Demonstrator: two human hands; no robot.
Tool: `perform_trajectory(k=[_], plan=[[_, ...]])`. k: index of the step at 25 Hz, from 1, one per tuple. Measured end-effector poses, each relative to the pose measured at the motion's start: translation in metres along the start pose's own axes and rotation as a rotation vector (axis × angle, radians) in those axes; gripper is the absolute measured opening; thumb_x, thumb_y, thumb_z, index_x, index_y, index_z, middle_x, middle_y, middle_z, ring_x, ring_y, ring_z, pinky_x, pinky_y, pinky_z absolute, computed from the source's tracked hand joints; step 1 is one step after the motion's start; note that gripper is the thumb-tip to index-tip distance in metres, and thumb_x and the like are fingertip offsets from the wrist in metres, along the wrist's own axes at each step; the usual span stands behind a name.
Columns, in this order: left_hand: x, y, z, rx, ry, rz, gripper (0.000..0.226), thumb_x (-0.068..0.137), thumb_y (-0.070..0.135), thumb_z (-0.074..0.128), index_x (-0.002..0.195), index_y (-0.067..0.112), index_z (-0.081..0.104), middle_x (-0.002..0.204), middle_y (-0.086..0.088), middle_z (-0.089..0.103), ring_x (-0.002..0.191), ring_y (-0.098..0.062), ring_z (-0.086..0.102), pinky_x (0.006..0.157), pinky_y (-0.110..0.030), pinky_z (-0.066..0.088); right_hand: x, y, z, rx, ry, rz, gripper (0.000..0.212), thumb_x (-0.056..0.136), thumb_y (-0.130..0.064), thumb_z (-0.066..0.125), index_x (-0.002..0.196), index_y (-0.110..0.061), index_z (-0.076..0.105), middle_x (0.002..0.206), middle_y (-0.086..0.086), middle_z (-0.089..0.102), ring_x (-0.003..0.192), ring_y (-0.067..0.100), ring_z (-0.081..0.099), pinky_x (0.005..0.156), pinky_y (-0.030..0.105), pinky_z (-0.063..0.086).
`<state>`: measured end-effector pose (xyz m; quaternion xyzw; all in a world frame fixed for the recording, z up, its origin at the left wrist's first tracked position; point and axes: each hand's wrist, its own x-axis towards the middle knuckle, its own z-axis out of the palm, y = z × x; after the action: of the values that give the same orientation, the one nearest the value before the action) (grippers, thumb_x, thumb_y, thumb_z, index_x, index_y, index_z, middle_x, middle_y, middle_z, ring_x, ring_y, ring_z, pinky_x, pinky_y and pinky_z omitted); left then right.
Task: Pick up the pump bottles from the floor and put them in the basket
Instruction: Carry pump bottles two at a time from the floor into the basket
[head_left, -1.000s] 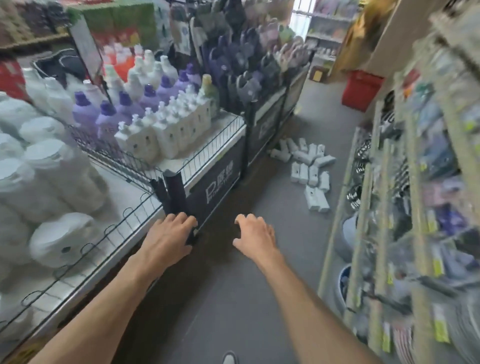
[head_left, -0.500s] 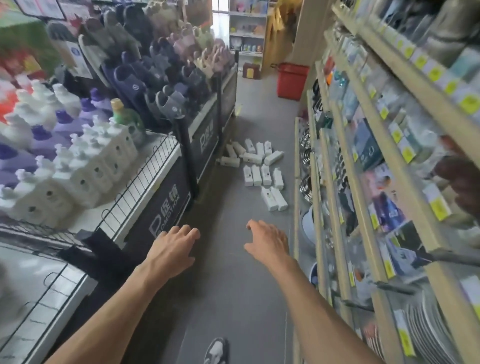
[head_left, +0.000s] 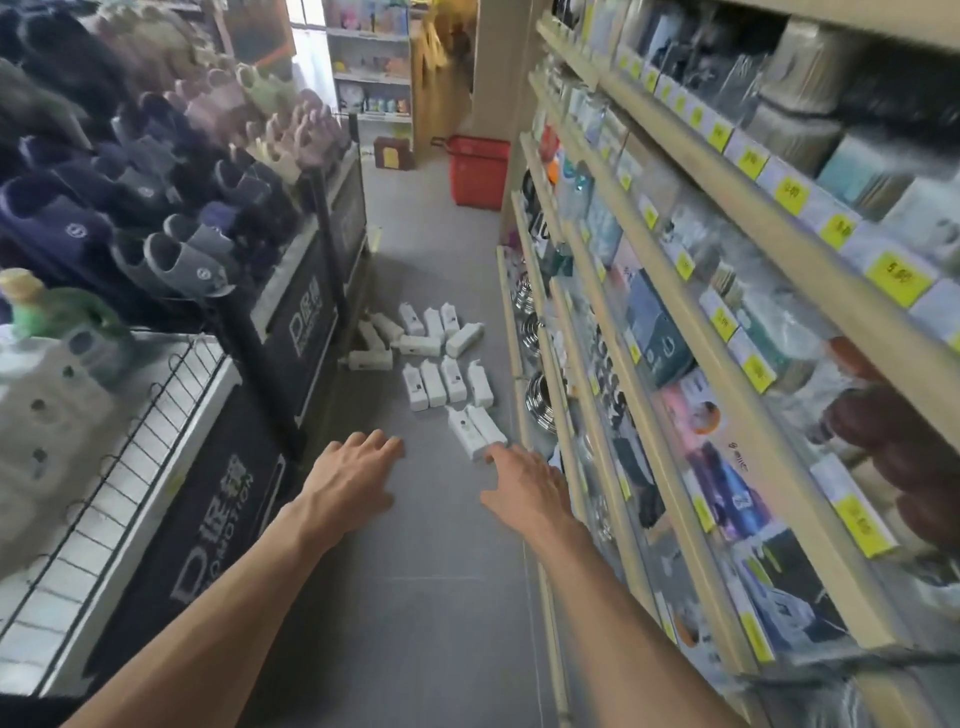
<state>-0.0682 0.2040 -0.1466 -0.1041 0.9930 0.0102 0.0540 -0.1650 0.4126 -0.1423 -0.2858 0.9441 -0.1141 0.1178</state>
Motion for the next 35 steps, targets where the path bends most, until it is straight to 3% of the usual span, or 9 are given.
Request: perform_trajectory(k=[9, 21, 35], plan=[[0.120, 0.014, -0.005, 0.016, -0.047, 0.061, 0.058, 0.083, 0.037, 0.067, 0.136, 0.032, 0.044, 0.134, 0.008, 0.048, 0.122, -0.018, 0.048, 0.093, -0.032, 0.040, 0.099, 0.053, -0.024, 0.028, -0.019, 0.064, 0.042, 0.090, -0.026, 0.066, 0.130, -0.024, 0.052, 0.127, 0.002, 0.059, 0.117, 0.028, 0.055, 0.095, 0.043, 0.046], [0.226, 0.025, -0.009, -0.039, -0.066, -0.029, 0.059, 0.083, 0.040, 0.069, 0.136, 0.032, 0.044, 0.132, 0.008, 0.049, 0.119, -0.019, 0.049, 0.091, -0.033, 0.041, 0.218, 0.105, -0.046, 0.042, -0.053, 0.001, 0.044, 0.090, -0.029, 0.070, 0.130, -0.025, 0.053, 0.126, 0.000, 0.062, 0.114, 0.026, 0.058, 0.092, 0.043, 0.048], [0.361, -0.038, 0.002, -0.054, -0.122, -0.024, 0.062, 0.084, 0.038, 0.070, 0.139, 0.030, 0.043, 0.137, 0.004, 0.048, 0.123, -0.020, 0.048, 0.097, -0.035, 0.041, 0.356, 0.090, -0.051, 0.023, -0.071, 0.011, 0.042, 0.092, -0.030, 0.069, 0.131, -0.026, 0.054, 0.128, -0.003, 0.062, 0.116, 0.024, 0.057, 0.083, 0.036, 0.041]])
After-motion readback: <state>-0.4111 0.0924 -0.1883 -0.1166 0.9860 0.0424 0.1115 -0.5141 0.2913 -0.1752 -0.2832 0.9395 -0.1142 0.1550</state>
